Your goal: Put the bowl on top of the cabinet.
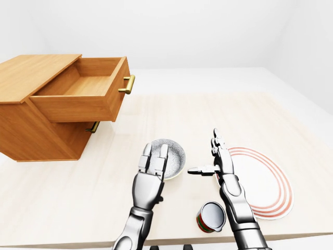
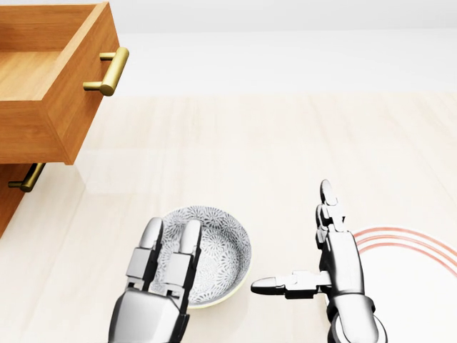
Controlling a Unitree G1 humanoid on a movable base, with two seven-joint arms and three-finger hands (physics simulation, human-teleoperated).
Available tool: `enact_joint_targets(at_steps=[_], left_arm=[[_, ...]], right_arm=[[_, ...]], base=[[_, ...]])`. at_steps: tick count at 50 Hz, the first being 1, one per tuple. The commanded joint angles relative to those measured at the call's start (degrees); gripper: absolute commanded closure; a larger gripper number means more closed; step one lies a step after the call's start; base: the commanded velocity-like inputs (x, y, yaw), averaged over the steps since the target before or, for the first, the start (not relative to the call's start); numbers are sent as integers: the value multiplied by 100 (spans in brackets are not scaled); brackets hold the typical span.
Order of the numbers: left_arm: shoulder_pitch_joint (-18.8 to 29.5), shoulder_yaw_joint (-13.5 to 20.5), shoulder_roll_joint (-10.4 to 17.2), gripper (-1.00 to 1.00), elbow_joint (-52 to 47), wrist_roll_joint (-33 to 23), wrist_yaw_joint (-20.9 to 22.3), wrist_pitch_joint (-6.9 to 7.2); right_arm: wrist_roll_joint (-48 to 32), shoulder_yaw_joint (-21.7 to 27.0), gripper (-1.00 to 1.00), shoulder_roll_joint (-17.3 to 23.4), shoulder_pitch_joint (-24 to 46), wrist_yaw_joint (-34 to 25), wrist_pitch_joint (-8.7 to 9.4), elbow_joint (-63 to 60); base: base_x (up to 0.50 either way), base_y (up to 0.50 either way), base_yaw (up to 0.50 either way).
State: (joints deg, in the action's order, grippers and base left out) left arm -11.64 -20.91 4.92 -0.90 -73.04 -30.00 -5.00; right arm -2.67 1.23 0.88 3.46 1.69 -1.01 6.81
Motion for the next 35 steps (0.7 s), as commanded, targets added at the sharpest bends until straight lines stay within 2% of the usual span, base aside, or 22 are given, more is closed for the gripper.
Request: enact_joint_targets(at_steps=[1,24,25,26,35], left_arm=[[269,-47,-70,-100,402,-195,0,0],[589,161,-168,-100,854,-186,0,0],[586,169,-170,-93,842,-174,0,0],[558,172,-137,100,785,-134,0,0],[510,198,-135,95,734,-209,0,0]], right_arm=[[0,4,-100,4,11,-15,-15,18],[-23,-11,-100,-2,78,-19,-94,183],[-23,-11,-100,-2,78,-17,-89,181],[-22,-9,-100,-1,75,-15,-94,178],[-11,-5,-100,-3,55,-11,-88,141]], base=[[0,0,0],[0,0,0],[0,0,0],[0,0,0],[0,0,0]])
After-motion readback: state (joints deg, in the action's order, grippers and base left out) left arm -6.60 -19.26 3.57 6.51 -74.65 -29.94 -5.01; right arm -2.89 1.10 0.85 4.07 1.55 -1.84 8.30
